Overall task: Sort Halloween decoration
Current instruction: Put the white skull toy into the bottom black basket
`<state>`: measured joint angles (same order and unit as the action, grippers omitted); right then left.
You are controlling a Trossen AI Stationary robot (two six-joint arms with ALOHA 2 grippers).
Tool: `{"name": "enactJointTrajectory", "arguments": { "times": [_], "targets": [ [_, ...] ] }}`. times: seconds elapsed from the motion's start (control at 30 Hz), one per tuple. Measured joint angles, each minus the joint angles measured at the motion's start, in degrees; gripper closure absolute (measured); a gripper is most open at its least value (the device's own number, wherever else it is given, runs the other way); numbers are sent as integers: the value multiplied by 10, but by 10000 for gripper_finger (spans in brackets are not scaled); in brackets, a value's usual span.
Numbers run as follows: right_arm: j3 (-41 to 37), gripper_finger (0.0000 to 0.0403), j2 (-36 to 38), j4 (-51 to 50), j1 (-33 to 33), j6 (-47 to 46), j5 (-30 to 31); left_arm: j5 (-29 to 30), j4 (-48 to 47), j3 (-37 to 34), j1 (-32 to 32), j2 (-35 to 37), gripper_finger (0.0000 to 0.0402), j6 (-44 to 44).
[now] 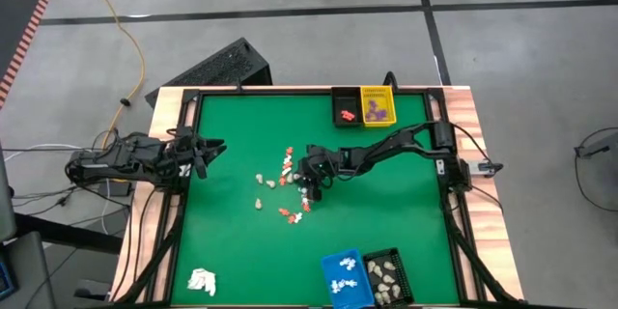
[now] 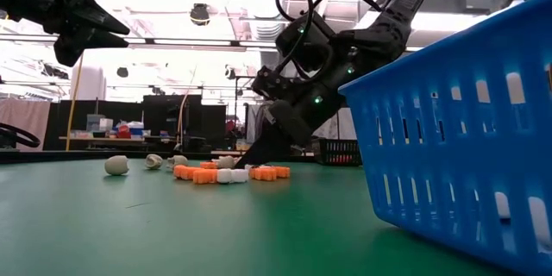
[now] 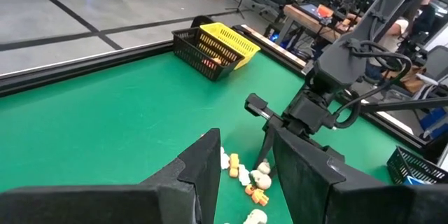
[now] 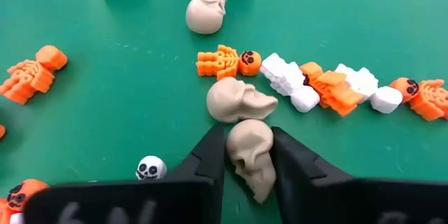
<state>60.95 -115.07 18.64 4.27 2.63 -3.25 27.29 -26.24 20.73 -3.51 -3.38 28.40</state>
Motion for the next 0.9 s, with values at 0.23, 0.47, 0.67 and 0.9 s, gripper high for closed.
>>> {"name": "enactJointTrajectory", "arguments": {
  "times": [0.23,0.47,0.67,0.9],
  "targets": [
    [0,366,4,-2,0,-11,2,0,0,0,0,0,281,2],
    [-2,360,64,-41,-3,-13,6,1,0,0,0,0,281,2],
    [-1,360,171,-146,-31,-35,7,1,0,0,0,0,281,2],
    [-1,360,304,-325,-121,-163,5,1,0,0,0,0,281,-1]
  ]
}}
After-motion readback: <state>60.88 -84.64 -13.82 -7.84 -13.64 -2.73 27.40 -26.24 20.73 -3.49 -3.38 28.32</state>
